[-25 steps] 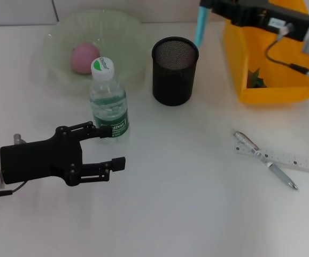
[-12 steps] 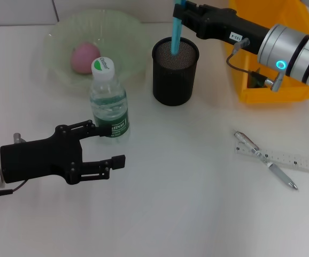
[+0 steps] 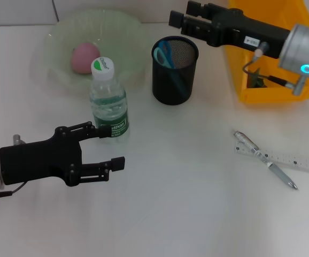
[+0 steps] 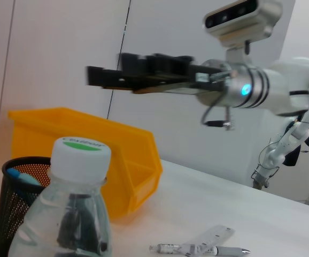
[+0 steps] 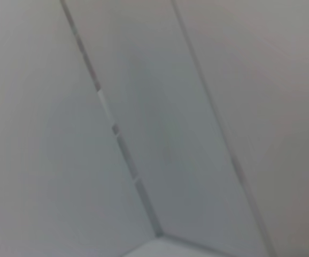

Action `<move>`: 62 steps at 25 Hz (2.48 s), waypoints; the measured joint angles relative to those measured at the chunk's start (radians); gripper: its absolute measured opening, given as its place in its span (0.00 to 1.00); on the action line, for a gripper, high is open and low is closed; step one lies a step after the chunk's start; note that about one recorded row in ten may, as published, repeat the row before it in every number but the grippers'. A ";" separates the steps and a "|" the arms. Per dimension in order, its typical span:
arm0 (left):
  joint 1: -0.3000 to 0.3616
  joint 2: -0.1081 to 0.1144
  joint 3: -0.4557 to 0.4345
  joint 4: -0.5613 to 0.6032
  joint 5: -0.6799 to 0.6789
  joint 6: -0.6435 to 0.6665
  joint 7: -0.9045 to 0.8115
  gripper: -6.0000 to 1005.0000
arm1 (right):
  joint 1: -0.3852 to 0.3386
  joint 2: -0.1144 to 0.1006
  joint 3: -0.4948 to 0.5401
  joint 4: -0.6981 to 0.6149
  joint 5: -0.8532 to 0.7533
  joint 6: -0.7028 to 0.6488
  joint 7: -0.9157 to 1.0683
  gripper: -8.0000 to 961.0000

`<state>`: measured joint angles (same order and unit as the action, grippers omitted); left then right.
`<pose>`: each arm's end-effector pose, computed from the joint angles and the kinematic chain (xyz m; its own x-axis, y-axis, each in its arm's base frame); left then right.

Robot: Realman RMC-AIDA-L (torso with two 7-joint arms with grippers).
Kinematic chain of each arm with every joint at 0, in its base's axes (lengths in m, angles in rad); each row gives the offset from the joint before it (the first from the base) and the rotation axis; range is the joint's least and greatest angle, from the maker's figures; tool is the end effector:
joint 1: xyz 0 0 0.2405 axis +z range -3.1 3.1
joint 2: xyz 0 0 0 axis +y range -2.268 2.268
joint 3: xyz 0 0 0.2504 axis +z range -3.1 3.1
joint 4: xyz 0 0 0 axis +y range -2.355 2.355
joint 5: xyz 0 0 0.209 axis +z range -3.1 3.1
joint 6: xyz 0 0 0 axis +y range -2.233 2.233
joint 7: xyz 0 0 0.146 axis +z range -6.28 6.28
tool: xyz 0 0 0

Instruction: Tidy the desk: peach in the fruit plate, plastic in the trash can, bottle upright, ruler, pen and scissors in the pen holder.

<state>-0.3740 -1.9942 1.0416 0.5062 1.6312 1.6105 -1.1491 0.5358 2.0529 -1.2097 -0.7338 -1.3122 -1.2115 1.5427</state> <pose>-0.2809 0.2734 -0.0100 0.7720 0.2736 0.5737 0.3806 -0.9219 -0.0725 0.1797 0.3789 -0.0012 0.6094 -0.3007 -0.7336 -0.5581 -0.8199 -0.1275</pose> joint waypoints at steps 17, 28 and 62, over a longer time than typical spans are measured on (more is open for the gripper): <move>-0.011 -0.008 0.009 0.001 0.003 0.006 -0.004 0.83 | 0.079 -0.019 0.252 -0.734 -1.158 -0.699 0.534 0.79; -0.013 -0.011 0.002 0.003 0.002 0.006 -0.015 0.83 | 0.088 0.030 -0.010 -0.640 -1.341 -0.537 0.559 0.79; -0.015 -0.014 0.007 -0.002 0.003 -0.011 -0.018 0.83 | 0.130 0.032 -0.178 -0.350 -1.235 -0.239 0.480 0.79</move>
<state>-0.3885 -2.0080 1.0490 0.5040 1.6337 1.5998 -1.1673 0.6661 2.0847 -1.3882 -1.0840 -2.5470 -1.4504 2.0223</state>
